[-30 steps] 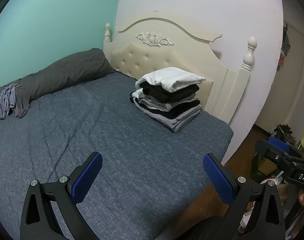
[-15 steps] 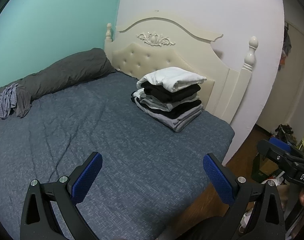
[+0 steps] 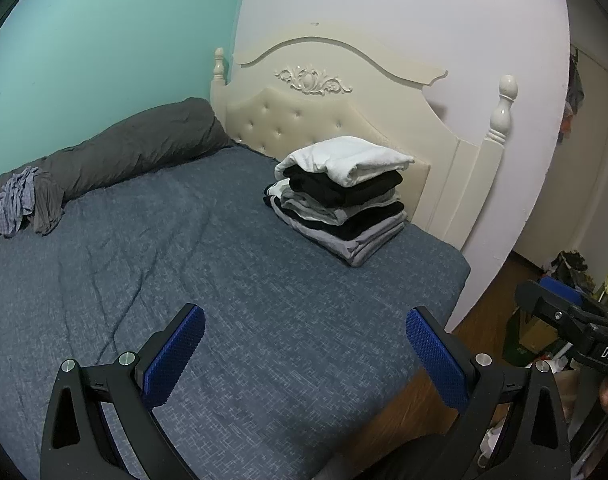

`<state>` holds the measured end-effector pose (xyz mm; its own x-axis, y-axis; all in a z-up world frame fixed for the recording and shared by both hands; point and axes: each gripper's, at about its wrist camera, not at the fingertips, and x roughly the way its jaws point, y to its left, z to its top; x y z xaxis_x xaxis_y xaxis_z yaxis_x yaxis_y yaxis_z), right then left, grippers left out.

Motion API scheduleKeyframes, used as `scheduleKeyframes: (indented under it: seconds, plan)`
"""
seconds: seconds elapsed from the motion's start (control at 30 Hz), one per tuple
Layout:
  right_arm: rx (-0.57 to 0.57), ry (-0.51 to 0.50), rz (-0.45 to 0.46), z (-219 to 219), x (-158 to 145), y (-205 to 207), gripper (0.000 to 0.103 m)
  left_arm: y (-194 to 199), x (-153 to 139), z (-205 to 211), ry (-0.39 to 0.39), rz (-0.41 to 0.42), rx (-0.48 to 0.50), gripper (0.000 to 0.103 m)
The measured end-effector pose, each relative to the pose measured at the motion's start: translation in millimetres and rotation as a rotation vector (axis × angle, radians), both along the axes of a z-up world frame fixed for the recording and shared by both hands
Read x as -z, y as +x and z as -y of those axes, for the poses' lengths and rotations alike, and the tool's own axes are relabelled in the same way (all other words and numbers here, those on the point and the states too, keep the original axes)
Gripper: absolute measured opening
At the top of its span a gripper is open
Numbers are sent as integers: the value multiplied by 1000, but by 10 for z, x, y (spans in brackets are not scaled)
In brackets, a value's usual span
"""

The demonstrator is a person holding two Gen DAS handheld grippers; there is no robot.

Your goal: Fold clothes

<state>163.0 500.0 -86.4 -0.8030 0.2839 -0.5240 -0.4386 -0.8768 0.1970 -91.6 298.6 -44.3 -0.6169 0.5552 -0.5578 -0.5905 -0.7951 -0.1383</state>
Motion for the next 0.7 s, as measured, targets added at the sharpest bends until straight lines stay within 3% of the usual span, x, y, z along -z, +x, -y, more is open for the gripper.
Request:
scheduleKeyframes:
  seconds: [0.7]
  plan:
    - [-2,-11,0,-24,12,-10,103,-21,38,-40,-11,19,4,103]
